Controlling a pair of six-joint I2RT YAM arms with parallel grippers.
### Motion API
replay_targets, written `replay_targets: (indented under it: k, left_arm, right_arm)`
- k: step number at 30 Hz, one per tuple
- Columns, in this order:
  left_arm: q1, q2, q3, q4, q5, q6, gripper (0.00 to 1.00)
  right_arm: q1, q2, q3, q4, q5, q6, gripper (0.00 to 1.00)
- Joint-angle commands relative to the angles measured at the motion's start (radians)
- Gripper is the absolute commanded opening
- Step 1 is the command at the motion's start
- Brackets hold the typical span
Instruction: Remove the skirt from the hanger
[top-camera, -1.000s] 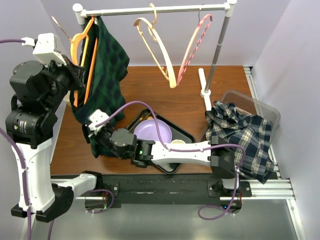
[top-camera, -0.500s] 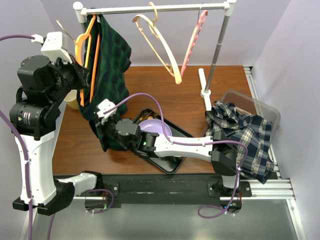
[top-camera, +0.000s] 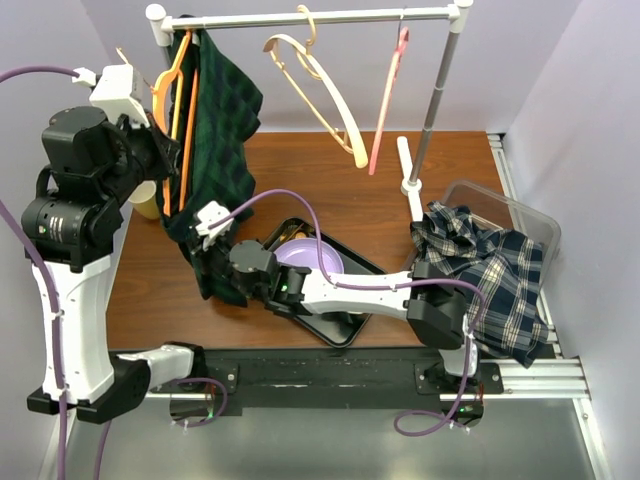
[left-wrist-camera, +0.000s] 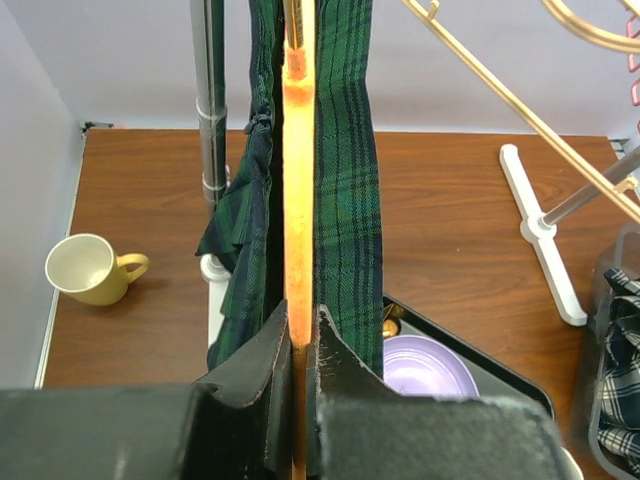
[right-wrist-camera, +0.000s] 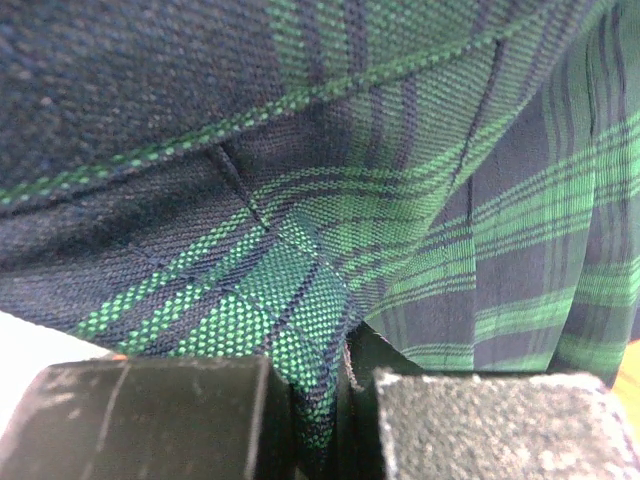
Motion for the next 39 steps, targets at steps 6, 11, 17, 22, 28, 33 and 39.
replay_targets:
  k: [6, 11, 17, 22, 28, 33, 39]
  left_arm:
    - [0.002, -0.107, -0.043, 0.342, 0.029, -0.01, 0.0]
    - [0.002, -0.124, -0.055, 0.287, 0.048, -0.01, 0.0]
    - [0.002, -0.143, -0.049, 0.212, 0.072, -0.009, 0.0]
    - [0.002, -0.198, -0.15, 0.194, 0.088, -0.006, 0.0]
    - [0.002, -0.146, -0.14, 0.188, 0.103, 0.005, 0.0]
    - [0.002, -0.187, -0.156, 0.171, 0.097, 0.01, 0.0]
    - [0.002, -0.227, -0.084, 0.157, 0.121, 0.001, 0.0]
  right_arm:
    - [0.015, 0.002, -0.018, -0.164, 0.114, -0.051, 0.0]
    - [0.047, -0.075, -0.015, -0.137, 0.108, -0.065, 0.0]
    - [0.055, -0.125, -0.021, -0.158, 0.091, -0.048, 0.0]
    - [0.059, -0.161, -0.067, -0.16, 0.098, -0.044, 0.0]
    - [0.059, -0.171, -0.044, -0.174, 0.111, -0.065, 0.0]
    - [0.058, -0.171, -0.06, -0.172, 0.113, -0.065, 0.0]
    - [0.059, -0.174, -0.101, -0.146, 0.096, -0.047, 0.0]
